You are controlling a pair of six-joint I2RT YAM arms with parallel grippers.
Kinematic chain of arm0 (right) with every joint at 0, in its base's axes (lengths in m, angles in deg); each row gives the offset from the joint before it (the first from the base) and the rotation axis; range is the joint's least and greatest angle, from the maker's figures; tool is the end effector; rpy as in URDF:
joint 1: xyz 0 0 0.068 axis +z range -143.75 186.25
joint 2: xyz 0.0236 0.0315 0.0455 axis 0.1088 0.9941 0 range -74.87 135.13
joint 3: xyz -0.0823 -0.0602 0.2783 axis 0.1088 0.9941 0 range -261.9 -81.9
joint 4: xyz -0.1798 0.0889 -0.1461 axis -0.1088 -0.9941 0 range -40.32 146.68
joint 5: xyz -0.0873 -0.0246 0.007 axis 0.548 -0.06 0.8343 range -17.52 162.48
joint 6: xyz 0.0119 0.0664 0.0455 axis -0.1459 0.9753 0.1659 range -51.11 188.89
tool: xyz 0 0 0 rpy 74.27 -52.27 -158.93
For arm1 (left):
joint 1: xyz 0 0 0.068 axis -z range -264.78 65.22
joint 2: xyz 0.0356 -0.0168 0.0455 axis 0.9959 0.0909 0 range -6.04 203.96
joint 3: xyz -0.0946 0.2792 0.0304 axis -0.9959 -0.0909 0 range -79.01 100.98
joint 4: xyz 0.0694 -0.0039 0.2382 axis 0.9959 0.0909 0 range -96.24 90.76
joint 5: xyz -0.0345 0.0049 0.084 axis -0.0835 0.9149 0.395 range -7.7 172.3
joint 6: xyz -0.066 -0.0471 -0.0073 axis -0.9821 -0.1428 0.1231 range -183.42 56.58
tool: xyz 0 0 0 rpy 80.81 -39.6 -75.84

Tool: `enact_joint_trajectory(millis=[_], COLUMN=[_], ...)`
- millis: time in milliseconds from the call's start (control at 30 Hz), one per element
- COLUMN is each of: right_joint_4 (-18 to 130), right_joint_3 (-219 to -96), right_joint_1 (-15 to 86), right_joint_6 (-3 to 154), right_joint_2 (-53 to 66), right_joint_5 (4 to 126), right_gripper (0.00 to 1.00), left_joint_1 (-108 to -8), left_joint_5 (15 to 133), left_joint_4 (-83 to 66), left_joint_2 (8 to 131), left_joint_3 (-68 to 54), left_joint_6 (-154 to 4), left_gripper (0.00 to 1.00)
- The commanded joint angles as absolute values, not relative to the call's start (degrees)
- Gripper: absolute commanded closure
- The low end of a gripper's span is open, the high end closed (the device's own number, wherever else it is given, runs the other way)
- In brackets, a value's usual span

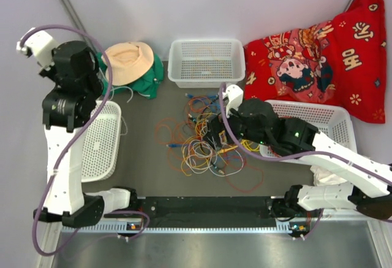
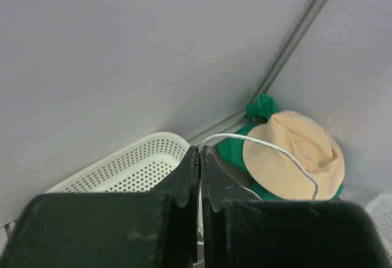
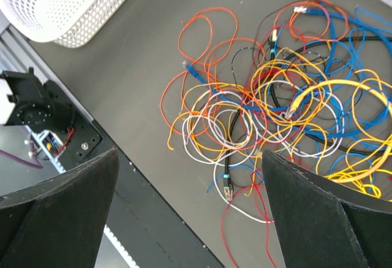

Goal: Untangle the cables

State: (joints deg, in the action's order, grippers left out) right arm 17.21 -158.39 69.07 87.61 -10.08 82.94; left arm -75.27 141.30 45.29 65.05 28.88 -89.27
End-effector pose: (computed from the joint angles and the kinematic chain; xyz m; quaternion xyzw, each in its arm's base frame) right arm 0.1201 0.2058 0.4130 -0.2765 0.8079 0.2769 0.4407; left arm 0.1897 0.0295 0.5445 -0.3956 0.6395 0.2101 0.6248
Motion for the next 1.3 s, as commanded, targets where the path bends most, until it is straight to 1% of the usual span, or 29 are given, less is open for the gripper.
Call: enact_joint_trajectory(millis=[0, 200, 267, 333, 433, 467, 500, 533, 567, 600, 633, 667, 900, 1000, 1067, 1100, 1133, 1167, 1200, 1267], right_joint_4=[18.35, 23.44, 25.81, 27.40, 30.48, 32.22, 33.02, 33.73, 34.43, 35.40, 35.58, 35.76, 36.20, 35.85, 35.50, 35.41, 35.32, 35.23, 35.32, 34.88], right_joint_3=[-159.95, -153.63, -150.83, -149.24, -146.69, -145.46, -144.93, -144.40, -143.35, -142.82, -142.03, -141.59, -137.37, -135.96, -135.34, -135.26, -135.08, -134.99, -134.99, -135.43], right_joint_1=[69.09, 69.17, 69.09, 69.09, 69.09, 69.17, 69.18, 69.18, 69.09, 69.09, 69.09, 69.17, 69.09, 69.09, 69.09, 69.09, 69.09, 69.09, 69.09, 69.09], right_joint_6=[86.12, 87.61, 88.05, 88.32, 88.84, 89.11, 89.54, 89.81, 89.98, 90.51, 90.60, 90.78, 91.83, 92.53, 92.71, 92.89, 92.80, 92.80, 92.80, 92.80], right_joint_2=[-9.57, -12.55, -14.04, -14.75, -15.81, -16.16, -16.34, -16.43, -16.60, -16.86, -17.04, -17.30, -21.17, -22.40, -22.84, -22.93, -23.02, -22.93, -22.84, -22.49], right_joint_5=[81.18, 78.55, 77.93, 77.84, 76.79, 76.01, 75.56, 74.43, 74.07, 73.63, 73.10, 72.84, 73.89, 74.15, 74.41, 74.50, 74.85, 74.86, 74.94, 74.68], right_gripper=[0.01, 0.01, 0.01, 0.01, 0.01, 0.01, 0.01, 0.01, 0.01, 0.01, 0.01, 0.01, 0.01, 0.01, 0.01, 0.01, 0.01, 0.02, 0.01, 0.01], left_joint_1=[-75.47, -75.47, -75.47, -75.47, -75.47, -75.47, -75.73, -75.99, -76.17, -76.26, -76.35, -77.04, -79.95, -81.09, -82.40, -82.93, -83.64, -88.43, -90.22, -92.34], left_joint_5=[148.21, 154.62, 156.29, 159.72, 164.72, 166.57, 168.24, 169.65, 170.27, 170.71, 171.94, 172.47, 173.97, 173.35, 171.61, 169.86, 167.40, 163.81, 157.25, 152.90], left_joint_4=[45.35, 45.27, 42.37, 39.66, 28.51, 20.82, 15.96, 10.43, -4.59, -12.05, -18.39, -20.80, -20.57, -17.85, -7.87, 0.44, 21.24, 34.93, 39.77, 38.42], left_joint_2=[63.04, 63.65, 64.26, 66.54, 68.04, 68.74, 68.66, 68.14, 66.05, 65.07, 64.54, 64.71, 64.18, 64.09, 64.09, 64.27, 65.40, 66.72, 67.08, 64.18], left_joint_3=[32.25, 33.31, 34.36, 38.57, 39.46, 38.85, 35.71, 33.07, 29.83, 23.01, 20.59, 19.00, 7.14, 2.73, 2.46, 3.59, 5.78, 12.59, 13.09, 8.11], left_joint_6=[-90.58, -90.50, -86.57, -81.82, -69.43, -61.22, -56.53, -47.26, -42.29, -37.28, -29.84, -28.72, -33.18, -37.39, -46.07, -51.42, -68.35, -79.31, -87.08, -89.17], left_gripper=[1.00, 1.00, 1.00, 1.00, 1.00, 1.00, 1.00, 1.00, 1.00, 1.00, 1.00, 1.00, 1.00, 1.00, 1.00, 1.00, 1.00, 1.00, 1.00, 1.00])
